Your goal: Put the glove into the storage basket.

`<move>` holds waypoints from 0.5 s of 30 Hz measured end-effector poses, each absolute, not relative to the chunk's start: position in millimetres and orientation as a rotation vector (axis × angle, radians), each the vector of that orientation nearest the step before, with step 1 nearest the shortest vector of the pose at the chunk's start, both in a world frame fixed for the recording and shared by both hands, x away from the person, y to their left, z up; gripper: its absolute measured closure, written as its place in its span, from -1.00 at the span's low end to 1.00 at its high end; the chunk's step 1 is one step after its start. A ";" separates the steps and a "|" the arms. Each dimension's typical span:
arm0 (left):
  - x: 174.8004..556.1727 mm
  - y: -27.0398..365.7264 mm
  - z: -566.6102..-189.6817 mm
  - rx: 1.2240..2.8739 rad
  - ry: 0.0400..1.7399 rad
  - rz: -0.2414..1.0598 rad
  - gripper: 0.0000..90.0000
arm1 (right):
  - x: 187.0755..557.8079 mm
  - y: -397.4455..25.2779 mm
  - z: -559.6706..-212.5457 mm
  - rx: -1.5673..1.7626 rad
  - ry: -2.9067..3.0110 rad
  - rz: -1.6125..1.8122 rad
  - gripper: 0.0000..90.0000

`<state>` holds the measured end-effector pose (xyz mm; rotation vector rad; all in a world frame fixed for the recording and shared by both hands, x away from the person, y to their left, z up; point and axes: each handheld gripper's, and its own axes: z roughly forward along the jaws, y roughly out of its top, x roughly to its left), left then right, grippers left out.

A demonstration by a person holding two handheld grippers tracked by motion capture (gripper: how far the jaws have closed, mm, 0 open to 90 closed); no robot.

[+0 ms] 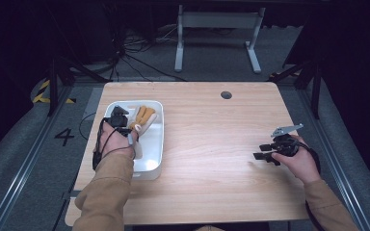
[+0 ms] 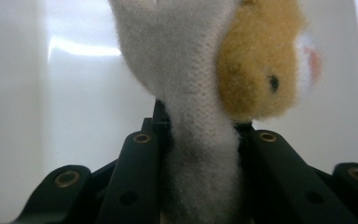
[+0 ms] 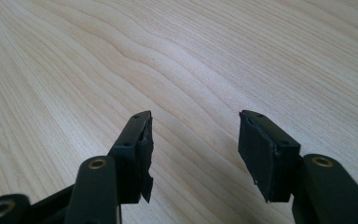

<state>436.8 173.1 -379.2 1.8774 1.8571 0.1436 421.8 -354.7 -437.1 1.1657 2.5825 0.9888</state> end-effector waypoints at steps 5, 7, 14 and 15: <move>438.6 173.7 -385.9 1.868 1.868 0.141 0.63 | 421.7 -355.0 -438.1 1.170 2.581 0.988 0.01; 439.6 174.4 -389.9 1.875 1.880 0.162 0.63 | 421.7 -354.7 -438.5 1.170 2.580 0.988 0.01; 441.1 179.9 -401.1 1.836 1.922 0.123 0.62 | 422.5 -358.6 -439.9 1.187 2.573 0.990 0.01; 441.6 179.9 -402.8 1.836 1.932 0.116 0.62 | 422.4 -359.4 -439.6 1.189 2.571 0.990 0.00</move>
